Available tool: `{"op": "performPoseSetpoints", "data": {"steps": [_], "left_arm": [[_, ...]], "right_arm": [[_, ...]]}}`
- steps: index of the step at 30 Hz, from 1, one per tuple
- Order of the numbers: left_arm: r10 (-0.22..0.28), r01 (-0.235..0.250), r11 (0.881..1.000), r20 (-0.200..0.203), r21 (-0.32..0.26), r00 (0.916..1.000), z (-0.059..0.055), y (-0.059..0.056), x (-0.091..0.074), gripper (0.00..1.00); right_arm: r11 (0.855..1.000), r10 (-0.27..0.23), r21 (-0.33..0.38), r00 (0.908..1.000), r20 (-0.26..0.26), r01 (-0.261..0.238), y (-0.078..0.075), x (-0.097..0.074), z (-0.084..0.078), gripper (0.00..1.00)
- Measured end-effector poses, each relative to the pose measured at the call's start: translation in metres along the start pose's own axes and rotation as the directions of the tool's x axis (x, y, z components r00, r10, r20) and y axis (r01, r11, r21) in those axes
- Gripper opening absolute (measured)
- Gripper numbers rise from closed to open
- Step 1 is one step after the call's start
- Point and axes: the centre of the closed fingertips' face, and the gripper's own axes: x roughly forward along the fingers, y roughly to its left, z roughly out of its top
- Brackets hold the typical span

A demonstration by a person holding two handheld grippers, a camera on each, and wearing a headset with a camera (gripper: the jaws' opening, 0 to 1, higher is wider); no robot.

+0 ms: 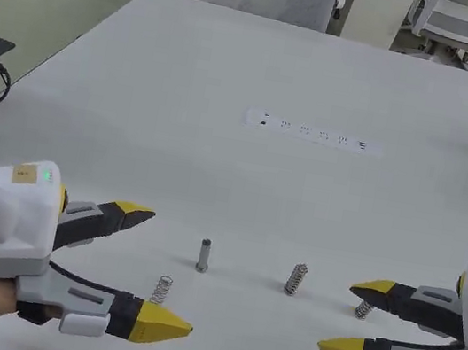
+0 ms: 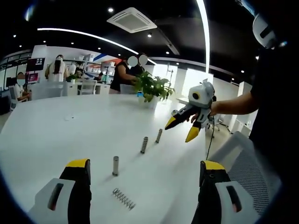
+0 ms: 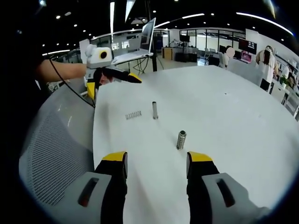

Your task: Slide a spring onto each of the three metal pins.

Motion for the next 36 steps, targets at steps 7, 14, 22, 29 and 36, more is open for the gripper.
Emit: {"op": "performPoseSetpoints", "data": {"steps": [7,14,22,29,36], "left_arm": [[-0.004,0.004,1.000,-0.004,0.009,1.0000,0.000,-0.001,-0.002,0.94],[-0.004,0.005,1.000,-0.017,0.017,0.9998,-0.004,0.000,-0.004,0.94],[-0.003,0.003,1.000,-0.015,0.020,0.9999,-0.004,-0.001,-0.005,0.94],[-0.011,0.011,1.000,-0.027,0.024,0.9996,-0.007,-0.004,-0.006,0.94],[-0.013,0.014,1.000,-0.043,0.026,0.9990,-0.013,-0.004,-0.008,0.93]], "right_arm": [[1.000,0.000,0.007,1.0000,0.003,0.000,0.003,0.002,0.002,0.49],[1.000,0.011,-0.005,0.9996,-0.026,-0.011,0.010,0.008,0.004,0.50],[1.000,0.022,-0.008,0.9983,-0.055,-0.022,0.016,0.012,0.002,0.50],[0.999,0.041,0.009,0.9971,-0.064,-0.041,0.023,0.021,0.005,0.46],[0.998,0.053,0.028,0.9941,-0.095,-0.050,0.026,0.034,0.015,0.42]]}}
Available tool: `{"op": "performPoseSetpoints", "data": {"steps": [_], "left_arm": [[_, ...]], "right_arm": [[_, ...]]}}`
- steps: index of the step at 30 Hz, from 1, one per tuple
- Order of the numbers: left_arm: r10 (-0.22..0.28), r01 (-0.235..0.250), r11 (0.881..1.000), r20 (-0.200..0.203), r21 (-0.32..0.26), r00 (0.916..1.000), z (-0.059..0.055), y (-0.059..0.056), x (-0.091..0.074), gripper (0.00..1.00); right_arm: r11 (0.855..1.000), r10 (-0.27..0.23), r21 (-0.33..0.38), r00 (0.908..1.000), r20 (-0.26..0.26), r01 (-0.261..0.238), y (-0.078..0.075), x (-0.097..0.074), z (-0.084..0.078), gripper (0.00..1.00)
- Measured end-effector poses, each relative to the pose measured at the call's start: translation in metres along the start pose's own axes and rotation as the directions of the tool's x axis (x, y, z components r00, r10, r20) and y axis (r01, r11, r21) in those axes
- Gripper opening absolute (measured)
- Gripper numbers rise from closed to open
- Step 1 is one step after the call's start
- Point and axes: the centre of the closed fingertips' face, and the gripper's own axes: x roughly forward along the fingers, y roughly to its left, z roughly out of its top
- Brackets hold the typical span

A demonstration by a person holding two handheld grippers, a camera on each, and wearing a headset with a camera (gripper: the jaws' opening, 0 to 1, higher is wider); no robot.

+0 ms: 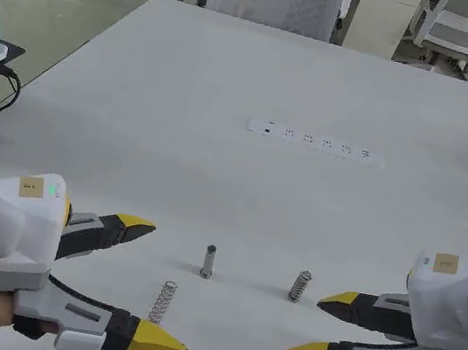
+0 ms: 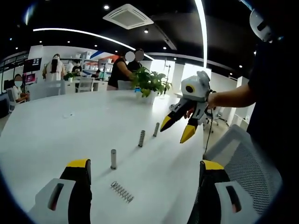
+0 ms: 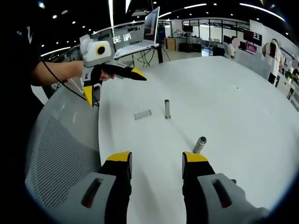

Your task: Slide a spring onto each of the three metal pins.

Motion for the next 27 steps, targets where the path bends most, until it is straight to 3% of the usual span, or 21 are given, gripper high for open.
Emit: {"op": "performPoseSetpoints", "data": {"steps": [9,10,14,21,23,25,27], "left_arm": [[0.013,-0.013,1.000,0.015,-0.007,0.9998,0.003,0.004,-0.002,0.93],[0.011,-0.011,1.000,0.009,-0.005,0.9999,0.001,0.003,-0.002,0.93],[0.002,-0.002,1.000,-0.012,0.002,0.9999,-0.005,0.001,-0.003,0.93],[0.009,-0.009,1.000,-0.009,0.002,0.9999,-0.005,0.003,-0.006,0.93],[0.011,-0.011,1.000,-0.012,0.004,0.9999,-0.006,0.004,-0.007,0.94],[0.015,-0.015,1.000,-0.016,0.007,0.9998,-0.007,0.005,-0.008,0.94],[0.017,-0.017,1.000,-0.018,0.008,0.9997,-0.008,0.006,-0.009,0.94]], "right_arm": [[0.999,0.029,-0.011,0.9980,-0.056,-0.030,0.008,0.016,0.003,0.43],[1.000,0.030,0.001,0.9958,-0.087,-0.030,0.008,0.019,-0.001,0.44],[0.999,0.029,-0.012,0.9924,-0.119,-0.031,0.010,0.028,0.000,0.42],[0.999,0.030,0.024,0.9945,-0.100,-0.028,0.015,0.046,0.025,0.37],[0.999,0.002,0.051,0.9947,-0.102,0.003,0.012,0.051,0.029,0.39],[0.996,-0.001,0.083,0.9921,-0.126,0.012,0.012,0.057,0.028,0.38],[0.995,0.002,0.096,0.9932,-0.117,0.010,0.015,0.064,0.032,0.36]]}}
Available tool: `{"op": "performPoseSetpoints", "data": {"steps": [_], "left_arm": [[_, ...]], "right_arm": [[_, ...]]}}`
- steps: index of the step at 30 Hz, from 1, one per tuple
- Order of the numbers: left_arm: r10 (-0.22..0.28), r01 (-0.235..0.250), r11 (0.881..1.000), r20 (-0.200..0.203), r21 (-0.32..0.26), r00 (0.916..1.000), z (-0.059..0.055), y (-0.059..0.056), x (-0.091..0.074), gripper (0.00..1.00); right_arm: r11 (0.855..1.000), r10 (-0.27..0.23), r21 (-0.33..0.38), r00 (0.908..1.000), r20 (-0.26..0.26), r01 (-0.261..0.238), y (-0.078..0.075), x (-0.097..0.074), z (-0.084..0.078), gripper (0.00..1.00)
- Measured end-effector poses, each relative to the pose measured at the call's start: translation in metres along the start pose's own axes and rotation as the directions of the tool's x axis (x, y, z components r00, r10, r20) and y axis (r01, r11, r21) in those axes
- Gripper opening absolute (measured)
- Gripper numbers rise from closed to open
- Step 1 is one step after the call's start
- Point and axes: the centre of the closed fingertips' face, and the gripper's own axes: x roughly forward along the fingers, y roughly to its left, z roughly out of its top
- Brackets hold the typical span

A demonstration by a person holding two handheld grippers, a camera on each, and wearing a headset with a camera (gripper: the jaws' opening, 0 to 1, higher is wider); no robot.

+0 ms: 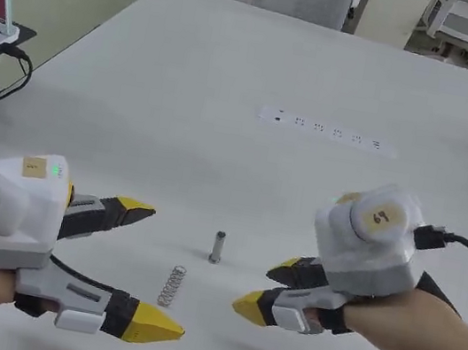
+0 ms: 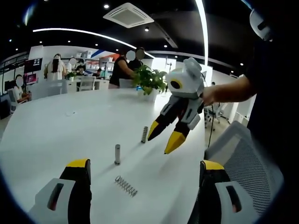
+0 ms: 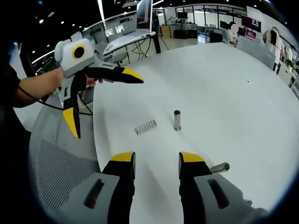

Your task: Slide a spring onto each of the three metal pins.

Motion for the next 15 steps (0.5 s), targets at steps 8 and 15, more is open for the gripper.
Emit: {"op": "performPoseSetpoints", "data": {"steps": [8,15], "left_arm": [[0.000,0.000,1.000,-0.040,0.021,0.9992,-0.013,0.003,-0.002,0.93],[0.010,-0.009,1.000,-0.043,0.030,0.9990,-0.013,0.008,-0.009,0.93]], "right_arm": [[1.000,0.029,0.010,0.9983,-0.051,-0.028,0.017,0.024,0.003,0.35],[0.998,0.039,0.046,0.9969,-0.068,-0.036,0.020,0.041,0.010,0.35]]}}
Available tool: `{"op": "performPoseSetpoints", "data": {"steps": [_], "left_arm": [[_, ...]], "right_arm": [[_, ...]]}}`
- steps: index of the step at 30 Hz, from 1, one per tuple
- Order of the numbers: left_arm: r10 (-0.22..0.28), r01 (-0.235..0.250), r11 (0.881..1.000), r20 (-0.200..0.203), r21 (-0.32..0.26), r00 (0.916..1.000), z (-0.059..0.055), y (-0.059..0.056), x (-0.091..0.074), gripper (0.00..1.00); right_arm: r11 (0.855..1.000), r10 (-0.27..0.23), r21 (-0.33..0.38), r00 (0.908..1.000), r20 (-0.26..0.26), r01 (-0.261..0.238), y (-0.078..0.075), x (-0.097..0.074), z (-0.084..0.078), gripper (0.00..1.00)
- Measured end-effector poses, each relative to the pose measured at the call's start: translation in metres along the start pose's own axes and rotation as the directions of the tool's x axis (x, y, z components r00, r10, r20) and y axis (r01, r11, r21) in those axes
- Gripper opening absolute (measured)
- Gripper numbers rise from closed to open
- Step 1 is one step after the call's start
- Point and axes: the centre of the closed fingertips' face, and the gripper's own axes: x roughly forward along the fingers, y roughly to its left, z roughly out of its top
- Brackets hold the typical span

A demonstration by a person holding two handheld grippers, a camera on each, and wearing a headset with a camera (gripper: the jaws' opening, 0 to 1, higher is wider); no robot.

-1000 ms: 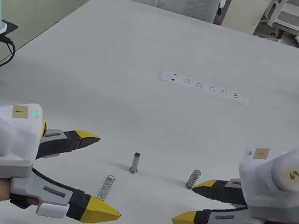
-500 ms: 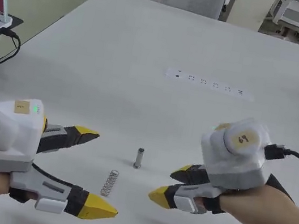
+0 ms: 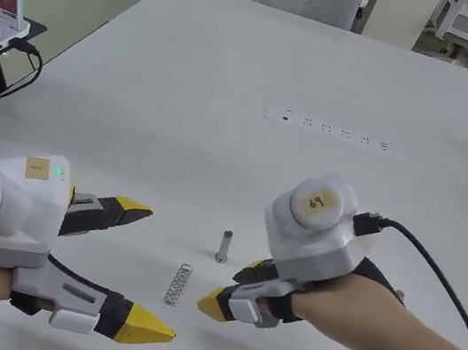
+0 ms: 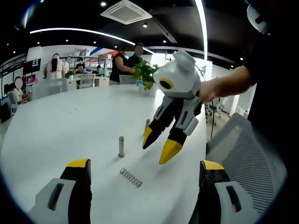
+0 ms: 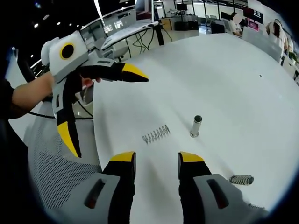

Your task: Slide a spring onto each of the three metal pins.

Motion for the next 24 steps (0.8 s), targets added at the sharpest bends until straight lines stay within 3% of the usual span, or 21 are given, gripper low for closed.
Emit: {"op": "performPoseSetpoints", "data": {"steps": [13,19,24], "left_arm": [[0.020,-0.019,1.000,-0.017,0.008,0.9997,-0.007,0.006,-0.008,0.92],[0.021,-0.021,1.000,-0.018,0.005,0.9996,-0.007,0.008,-0.011,0.92],[0.029,-0.029,1.000,-0.014,0.003,0.9995,-0.007,0.011,-0.013,0.92]], "right_arm": [[0.989,-0.023,0.143,0.9996,-0.014,0.025,0.002,0.033,0.008,0.32],[0.987,-0.040,0.153,0.9988,-0.029,0.044,0.003,0.045,0.015,0.31],[0.991,-0.068,0.115,0.9958,-0.061,0.075,0.003,0.054,0.015,0.31]]}}
